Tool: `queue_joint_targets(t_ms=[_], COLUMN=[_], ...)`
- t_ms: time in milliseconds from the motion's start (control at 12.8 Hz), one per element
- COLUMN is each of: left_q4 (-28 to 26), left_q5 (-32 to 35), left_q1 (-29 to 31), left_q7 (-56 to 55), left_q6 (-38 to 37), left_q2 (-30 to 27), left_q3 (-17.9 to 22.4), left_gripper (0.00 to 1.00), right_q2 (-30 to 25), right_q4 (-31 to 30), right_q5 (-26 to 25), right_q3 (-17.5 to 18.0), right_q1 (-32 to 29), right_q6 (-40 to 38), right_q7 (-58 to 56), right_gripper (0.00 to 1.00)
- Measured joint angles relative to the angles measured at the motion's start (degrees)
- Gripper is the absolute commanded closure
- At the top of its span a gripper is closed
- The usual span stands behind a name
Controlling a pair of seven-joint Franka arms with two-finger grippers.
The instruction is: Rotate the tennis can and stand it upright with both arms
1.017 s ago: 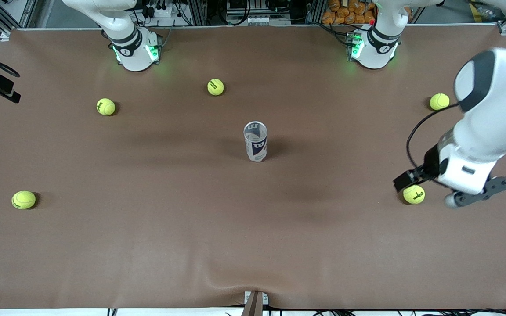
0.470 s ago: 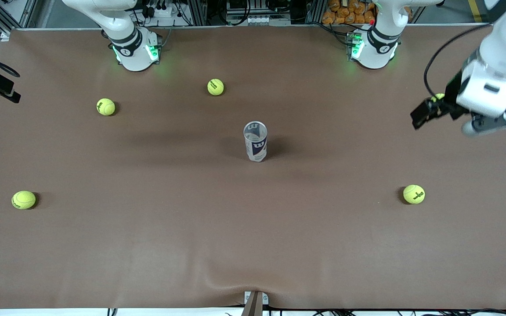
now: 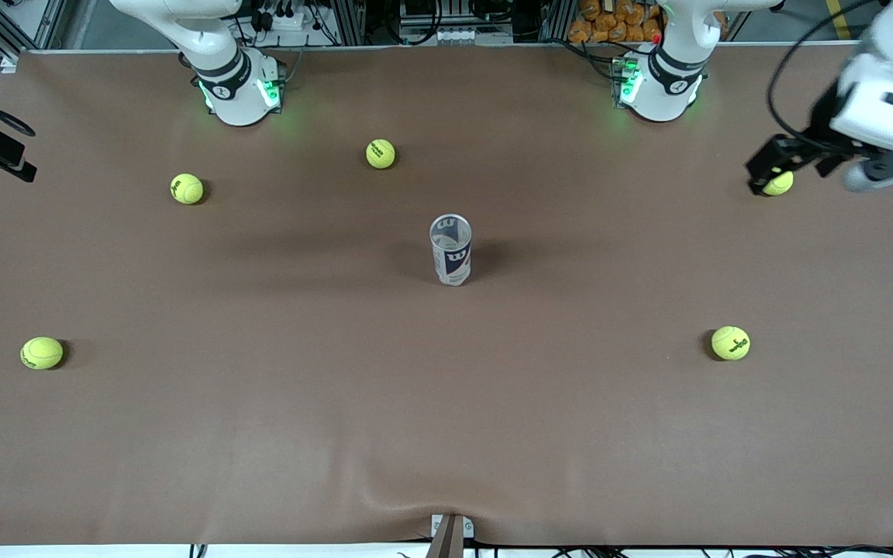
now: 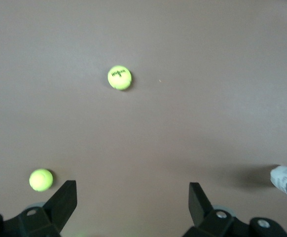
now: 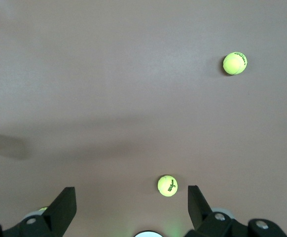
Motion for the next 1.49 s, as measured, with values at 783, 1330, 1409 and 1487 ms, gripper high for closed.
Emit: queue_joint_targets(t_ms=[783, 1330, 1409, 1487], left_q4=[6.43, 6.43, 6.42, 6.42], left_q5=[-2.29, -4.14, -4.14, -4.14], left_q1=[-0.72, -0.71, -0.71, -0.71], left_q7=[7.05, 7.78, 7.78, 7.8], left_q6=[0.34, 0.32, 0.31, 0.3], left_q2=[4.94, 5.18, 5.22, 5.28], left_q3=[3.16, 3.98, 4.0, 4.04], left_gripper=[0.0, 0.0, 0.0, 0.0], right_q2=[0.7, 0.68, 0.65, 0.61], right_q4=[-0.34, -0.23, -0.17, -0.14], right_q5=[0.0, 0.0, -0.02, -0.02], right_q3=[-0.69, -0.71, -0.76, -0.88], right_q1=[-0.44, -0.44, -0.44, -0.46], right_q6=[1.38, 1.32, 1.32, 1.32], right_q7=[0.0, 0.0, 0.02, 0.02], right_gripper=[0.0, 0.0, 0.0, 0.0])
